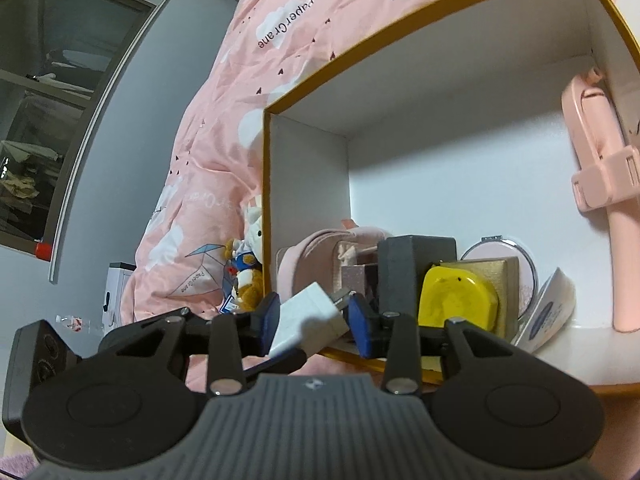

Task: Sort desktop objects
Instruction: 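Bring the right gripper to the white charger held by the left gripper, then grasp the white charger with the right gripper while the left gripper opens and releases it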

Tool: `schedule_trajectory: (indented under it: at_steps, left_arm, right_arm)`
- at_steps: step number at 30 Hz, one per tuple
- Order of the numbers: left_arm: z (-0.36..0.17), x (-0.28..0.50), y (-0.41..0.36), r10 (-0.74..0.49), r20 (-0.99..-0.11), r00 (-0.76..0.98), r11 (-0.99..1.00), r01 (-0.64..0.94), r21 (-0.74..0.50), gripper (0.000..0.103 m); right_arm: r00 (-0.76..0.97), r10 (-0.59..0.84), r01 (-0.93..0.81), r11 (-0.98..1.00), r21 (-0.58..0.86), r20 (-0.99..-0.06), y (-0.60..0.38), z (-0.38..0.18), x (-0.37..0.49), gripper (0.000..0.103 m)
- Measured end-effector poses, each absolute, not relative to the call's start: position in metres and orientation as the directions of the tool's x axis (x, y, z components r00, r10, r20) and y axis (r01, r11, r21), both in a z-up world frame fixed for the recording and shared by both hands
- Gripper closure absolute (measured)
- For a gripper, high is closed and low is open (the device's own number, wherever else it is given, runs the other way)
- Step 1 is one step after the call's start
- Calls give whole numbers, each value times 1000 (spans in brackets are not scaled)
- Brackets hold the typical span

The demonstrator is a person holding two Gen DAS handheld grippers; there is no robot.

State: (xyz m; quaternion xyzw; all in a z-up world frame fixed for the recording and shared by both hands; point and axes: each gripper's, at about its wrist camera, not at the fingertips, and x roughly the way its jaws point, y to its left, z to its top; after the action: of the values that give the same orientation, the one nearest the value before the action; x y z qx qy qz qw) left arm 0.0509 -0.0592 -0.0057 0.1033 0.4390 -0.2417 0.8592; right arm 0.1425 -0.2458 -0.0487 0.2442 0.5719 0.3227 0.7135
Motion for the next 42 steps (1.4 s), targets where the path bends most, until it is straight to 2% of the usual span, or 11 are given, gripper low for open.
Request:
schedule_trajectory:
  at_steps: [10,18,20,26,32,34,35,42]
  left_arm:
    - [-11,36,-50,-310,-826,471,856,517,-26,65]
    - [-13,30,-54,-296,-834,466,839,543,6,65]
    - [-14,29,-55,-291,-833,470,836,549,18,65]
    - [-15,27,-59,-280,-832,479,823,566,49,65]
    - [-15,27,-58,-291,-832,472,820,572,37,65]
    - [-16,27,-59,-289,-834,470,817,575,41,65]
    - [-16,27,-59,-288,-834,470,816,576,43,65]
    - [-14,28,-57,-312,-830,463,814,581,18,65]
  right_arm:
    - [89,769,-77,638,766,-632,-242,-66,150,57]
    - [44,781,-107,624,774,-623,-228,-63,150,55]
    - [24,777,-108,627,771,-629,-224,-64,148,50]
    - [-5,769,-93,636,766,-639,-217,-69,148,49]
    - [-38,763,-87,641,762,-646,-210,-76,149,49]
    - [-39,758,-81,647,758,-651,-210,-77,148,52]
    - [-37,756,-84,650,756,-654,-211,-76,147,57]
    - [-7,737,-149,668,729,-676,-210,-62,141,58]
